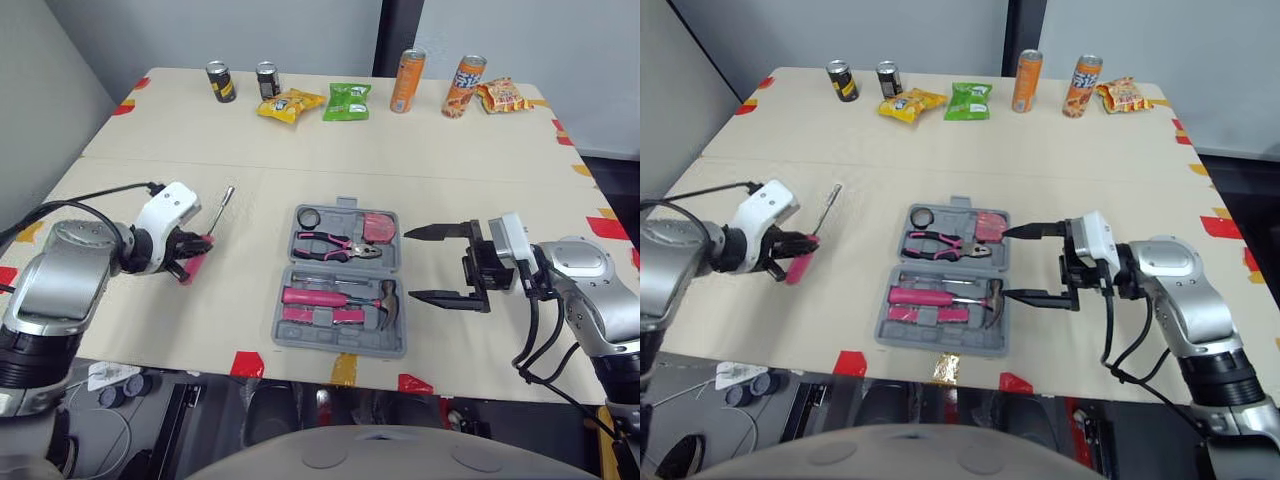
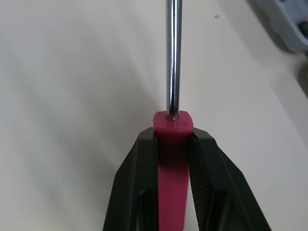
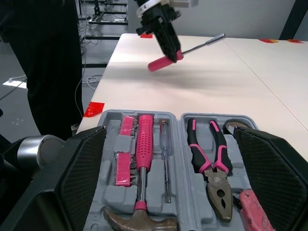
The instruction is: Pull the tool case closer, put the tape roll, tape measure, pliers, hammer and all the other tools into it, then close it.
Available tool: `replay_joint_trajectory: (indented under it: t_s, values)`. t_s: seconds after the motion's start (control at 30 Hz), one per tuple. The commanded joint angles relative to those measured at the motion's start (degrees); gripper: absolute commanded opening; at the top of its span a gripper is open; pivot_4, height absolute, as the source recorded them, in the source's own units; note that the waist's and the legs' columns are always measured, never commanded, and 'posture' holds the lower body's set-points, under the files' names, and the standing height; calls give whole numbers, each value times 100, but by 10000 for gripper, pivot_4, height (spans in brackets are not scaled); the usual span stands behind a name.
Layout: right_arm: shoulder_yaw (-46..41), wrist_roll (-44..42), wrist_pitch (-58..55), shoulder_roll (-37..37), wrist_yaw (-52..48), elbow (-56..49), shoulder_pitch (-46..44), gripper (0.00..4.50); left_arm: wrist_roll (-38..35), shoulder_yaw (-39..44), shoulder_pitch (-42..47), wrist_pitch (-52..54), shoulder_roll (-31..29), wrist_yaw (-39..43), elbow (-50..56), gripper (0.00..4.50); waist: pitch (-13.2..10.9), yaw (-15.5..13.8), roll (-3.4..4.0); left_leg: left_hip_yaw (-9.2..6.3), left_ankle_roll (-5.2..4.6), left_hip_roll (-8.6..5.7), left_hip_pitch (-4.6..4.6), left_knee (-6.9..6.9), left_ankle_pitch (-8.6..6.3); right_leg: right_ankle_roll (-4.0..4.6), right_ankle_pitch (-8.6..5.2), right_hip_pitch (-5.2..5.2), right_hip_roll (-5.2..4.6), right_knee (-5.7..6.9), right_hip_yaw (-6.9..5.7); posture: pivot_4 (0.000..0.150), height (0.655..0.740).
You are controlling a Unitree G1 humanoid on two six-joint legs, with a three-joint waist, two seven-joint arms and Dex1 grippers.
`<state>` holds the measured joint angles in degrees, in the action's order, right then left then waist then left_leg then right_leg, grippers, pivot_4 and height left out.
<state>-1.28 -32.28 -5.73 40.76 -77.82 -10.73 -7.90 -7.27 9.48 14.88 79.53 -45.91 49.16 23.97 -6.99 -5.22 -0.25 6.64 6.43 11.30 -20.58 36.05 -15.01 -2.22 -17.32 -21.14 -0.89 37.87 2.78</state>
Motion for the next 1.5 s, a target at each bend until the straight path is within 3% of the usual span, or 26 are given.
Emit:
replay_joint_trajectory:
  t_s: [0.03,0.17,0.37,0.6,0.67,0.97,1.2,1.33,1.5]
  values:
    - [-143,-139,5,24,-51,-78,-1,45000,10,734,-131,1261,580,-718,564,3283,1,2,2,-3,0,1,-2,1,0,1,1,2,1,-5,-2,1500,7400]
    - [-156,-134,7,14,-60,-43,0,45000,0,1258,-650,1297,1482,-1509,712,3283,2,-1,3,-11,-1,0,-2,3,-1,-2,2,17,-2,-29,-10,1500,7400]
    - [-114,-113,1,-24,-35,-44,-21,45000,-126,1357,-545,1297,2506,-2416,360,3283,33,-9,48,-40,-4,-8,-3,3,0,-1,2,35,-10,-45,-35,1500,7400]
    - [-121,-109,-27,-28,-3,-84,-44,45000,-383,930,-301,1297,2487,-2718,-15,3283,78,-46,122,-65,-11,-24,1,-2,0,-5,4,64,-22,-73,-51,1500,7400]
    - [-132,-110,-29,-18,1,-90,-43,45000,-464,827,-229,1297,2377,-2701,-112,13621,83,-41,130,-75,-14,-29,1,-8,1,-6,4,70,-28,-81,-62,1500,7400]
    - [-160,-121,-50,3,58,-178,25,45000,-702,660,-238,1078,2040,-2666,-284,44761,93,-17,146,-102,-17,-28,-7,-12,4,-3,3,77,-29,-85,-90,1500,7400]
    - [-193,-134,-51,20,69,-224,112,45000,-644,638,-1317,-135,2056,-2860,651,44761,83,78,139,-113,-19,-27,-3,-32,6,0,1,92,-28,-108,-105,1500,7400]
    - [-181,-130,-53,17,49,-224,129,45000,-595,722,-2133,-1533,2835,-3224,1052,44761,75,136,135,-134,-18,-27,-15,-33,5,-5,3,113,-34,-145,-129,1500,7400]
    - [-189,-142,-67,32,20,-207,95,45000,-446,605,-2495,-2629,3420,-3633,810,44761,58,111,125,-157,-25,-28,-36,-31,9,-7,5,119,-33,-166,-148,1500,7400]
